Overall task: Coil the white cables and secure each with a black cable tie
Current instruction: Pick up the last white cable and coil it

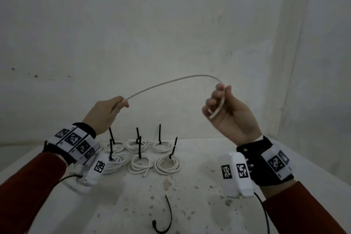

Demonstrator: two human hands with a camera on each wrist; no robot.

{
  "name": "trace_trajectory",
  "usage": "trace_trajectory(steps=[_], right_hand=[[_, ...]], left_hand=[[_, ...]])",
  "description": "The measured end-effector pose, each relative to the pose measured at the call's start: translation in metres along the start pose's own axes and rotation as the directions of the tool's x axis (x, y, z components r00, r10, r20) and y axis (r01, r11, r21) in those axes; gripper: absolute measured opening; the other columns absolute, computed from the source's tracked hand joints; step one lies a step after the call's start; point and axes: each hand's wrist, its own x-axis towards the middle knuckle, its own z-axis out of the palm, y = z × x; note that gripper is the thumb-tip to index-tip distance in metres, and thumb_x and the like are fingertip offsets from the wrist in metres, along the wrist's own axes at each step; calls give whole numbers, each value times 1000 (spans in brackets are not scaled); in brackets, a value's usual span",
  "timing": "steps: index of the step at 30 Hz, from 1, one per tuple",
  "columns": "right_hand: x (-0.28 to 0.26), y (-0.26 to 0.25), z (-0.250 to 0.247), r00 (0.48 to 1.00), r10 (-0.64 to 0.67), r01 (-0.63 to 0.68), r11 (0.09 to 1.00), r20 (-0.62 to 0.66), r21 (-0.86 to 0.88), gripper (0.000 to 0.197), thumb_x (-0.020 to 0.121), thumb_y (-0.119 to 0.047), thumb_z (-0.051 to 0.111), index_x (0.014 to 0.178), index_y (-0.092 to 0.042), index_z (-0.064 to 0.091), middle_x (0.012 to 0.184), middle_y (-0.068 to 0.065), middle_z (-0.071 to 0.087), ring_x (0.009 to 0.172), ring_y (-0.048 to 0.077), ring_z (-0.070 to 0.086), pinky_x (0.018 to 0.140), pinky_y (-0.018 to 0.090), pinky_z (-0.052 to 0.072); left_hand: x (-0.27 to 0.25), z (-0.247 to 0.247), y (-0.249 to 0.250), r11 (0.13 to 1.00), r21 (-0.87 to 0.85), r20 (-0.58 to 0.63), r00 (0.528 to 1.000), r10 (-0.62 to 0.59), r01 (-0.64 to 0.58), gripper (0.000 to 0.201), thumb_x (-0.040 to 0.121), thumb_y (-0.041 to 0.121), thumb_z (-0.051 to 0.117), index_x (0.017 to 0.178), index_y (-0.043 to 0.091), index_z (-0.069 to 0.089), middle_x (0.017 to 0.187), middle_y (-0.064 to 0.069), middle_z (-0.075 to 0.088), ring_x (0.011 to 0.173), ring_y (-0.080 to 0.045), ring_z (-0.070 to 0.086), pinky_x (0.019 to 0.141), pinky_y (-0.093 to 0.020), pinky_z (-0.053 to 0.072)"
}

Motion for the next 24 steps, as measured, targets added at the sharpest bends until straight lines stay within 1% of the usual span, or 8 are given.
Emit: trace_trajectory(steps=[5, 9, 12, 14, 16, 19, 21, 24], right_hand=[[5, -10, 2, 931, -264, 289, 955, -253, 64, 23, 86, -30, 53, 81, -17, 70, 90, -5, 72, 83, 13, 70, 77, 30, 58], [14, -9, -10, 848, -393, 393, 916, -356, -76, 19, 88, -30, 53, 90, -16, 65, 101, -1, 72, 94, 16, 70, 83, 29, 57], [24, 1, -17, 751, -532, 413, 841, -392, -349, 19, 98, -24, 46, 97, -13, 61, 102, 2, 71, 94, 16, 70, 85, 27, 55], [34, 10, -21, 704, -619, 359, 734, -349, -576, 18, 101, -20, 45, 97, -10, 61, 99, 5, 71, 90, 16, 70, 83, 26, 55], [44, 20, -27, 710, -662, 258, 563, -241, -785, 18, 100, -16, 48, 91, -13, 63, 94, 5, 71, 85, 16, 70, 79, 25, 54], [50, 33, -40, 788, -616, 129, 198, -21, -972, 24, 97, -9, 52, 79, -22, 62, 86, -2, 71, 76, 17, 70, 76, 32, 55], [47, 42, -46, 870, -481, 83, -75, 109, -994, 19, 97, -13, 52, 81, -17, 62, 84, -5, 70, 69, 16, 69, 72, 36, 56], [40, 52, -49, 962, -83, 170, -560, 259, -811, 35, 96, -36, 36, 91, -11, 59, 83, 2, 72, 67, 29, 67, 63, 41, 53]], left_hand=[[-10, -1, 1, 994, 106, 63, 998, 19, -25, 24, 97, 33, 40, 85, 18, 53, 51, 0, 44, 44, -15, 38, 47, -30, 30], [-18, -2, 3, 934, 321, 119, 985, 123, -155, 20, 99, 34, 39, 96, 22, 54, 69, 1, 58, 57, -20, 52, 51, -33, 44], [-28, 0, 19, 798, 411, 198, 897, 395, -441, 16, 94, 39, 33, 94, 31, 47, 75, 8, 63, 55, -16, 57, 39, -26, 42], [-35, -2, 34, 733, 414, 285, 842, 459, -540, 20, 94, 41, 29, 92, 32, 46, 73, 11, 62, 54, -14, 57, 37, -22, 35], [-40, -5, 46, 696, 411, 303, 808, 505, -589, 31, 99, 45, 18, 91, 32, 45, 72, 13, 60, 55, -12, 57, 38, -19, 30], [-44, -14, 57, 671, 377, 288, 769, 571, -639, 38, 101, 44, 11, 92, 32, 46, 71, 13, 60, 57, -12, 56, 39, -17, 30], [-46, -19, 59, 652, 349, 309, 739, 598, -673, 36, 101, 44, 14, 93, 32, 47, 73, 13, 60, 61, -12, 55, 39, -18, 31], [-47, -23, 61, 586, 340, 370, 677, 636, -736, 15, 94, 39, 35, 93, 33, 48, 73, 14, 58, 63, -11, 54, 41, -18, 26]])
